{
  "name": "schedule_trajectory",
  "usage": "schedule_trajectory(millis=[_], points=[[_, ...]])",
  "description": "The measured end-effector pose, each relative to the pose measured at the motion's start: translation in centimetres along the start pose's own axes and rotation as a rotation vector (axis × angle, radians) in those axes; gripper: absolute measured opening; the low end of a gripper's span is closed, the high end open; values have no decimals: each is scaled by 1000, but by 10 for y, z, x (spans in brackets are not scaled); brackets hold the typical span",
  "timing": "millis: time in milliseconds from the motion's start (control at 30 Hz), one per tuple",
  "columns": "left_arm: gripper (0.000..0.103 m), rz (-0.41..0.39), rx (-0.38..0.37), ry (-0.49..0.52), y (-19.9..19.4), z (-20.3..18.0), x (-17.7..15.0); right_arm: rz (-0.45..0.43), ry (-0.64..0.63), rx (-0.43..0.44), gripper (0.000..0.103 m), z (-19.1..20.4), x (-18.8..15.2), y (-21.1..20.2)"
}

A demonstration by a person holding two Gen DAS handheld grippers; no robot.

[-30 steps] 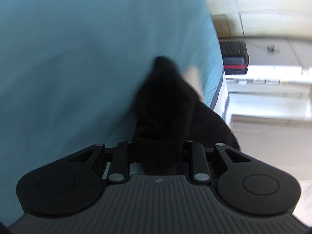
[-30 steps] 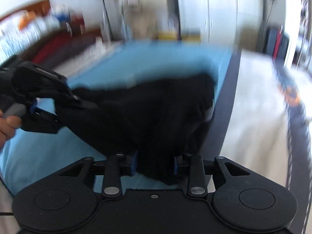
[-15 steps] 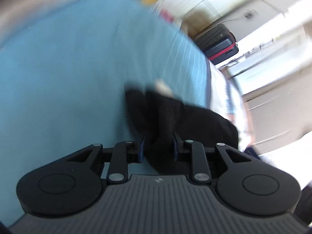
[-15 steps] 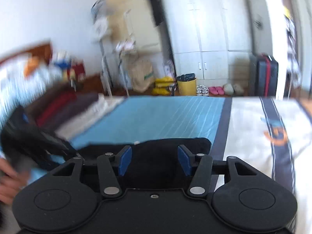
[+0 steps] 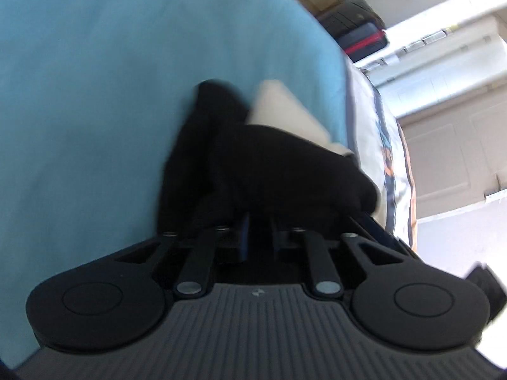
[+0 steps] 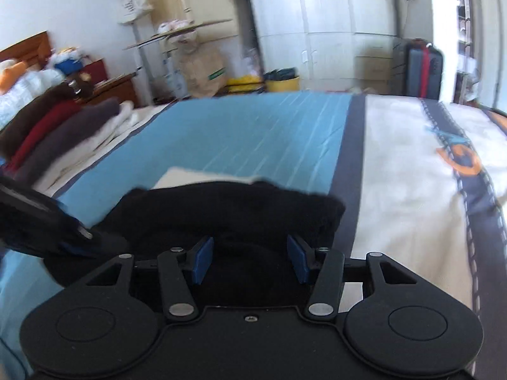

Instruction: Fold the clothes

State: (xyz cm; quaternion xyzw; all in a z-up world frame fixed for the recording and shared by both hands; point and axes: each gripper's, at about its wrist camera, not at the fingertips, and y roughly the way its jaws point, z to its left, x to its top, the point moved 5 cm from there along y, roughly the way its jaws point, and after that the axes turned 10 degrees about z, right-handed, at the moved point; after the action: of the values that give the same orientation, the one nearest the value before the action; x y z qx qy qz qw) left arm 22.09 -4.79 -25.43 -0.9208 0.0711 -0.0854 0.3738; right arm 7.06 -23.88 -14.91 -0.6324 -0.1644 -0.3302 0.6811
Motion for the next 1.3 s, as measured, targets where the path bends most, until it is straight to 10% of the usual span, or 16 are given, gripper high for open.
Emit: schedule_trajectory(millis=[200, 433, 633, 833, 1300], points=[[16, -27, 9, 32, -11, -10, -10, 55, -76, -55, 64, 11, -17, -15], [54, -47, 51, 237, -28, -41, -27, 257, -118, -34, 68, 18, -52, -19], [54, -61, 41, 243, -35, -38, -32, 174, -145, -93, 71, 23, -43, -47], [54, -105, -30, 203, -29, -38, -8, -191, -125, -46, 71, 34, -14, -90], [41, -122, -74, 0, 13, -11, 30, -16, 2, -47, 70, 25, -14, -9]])
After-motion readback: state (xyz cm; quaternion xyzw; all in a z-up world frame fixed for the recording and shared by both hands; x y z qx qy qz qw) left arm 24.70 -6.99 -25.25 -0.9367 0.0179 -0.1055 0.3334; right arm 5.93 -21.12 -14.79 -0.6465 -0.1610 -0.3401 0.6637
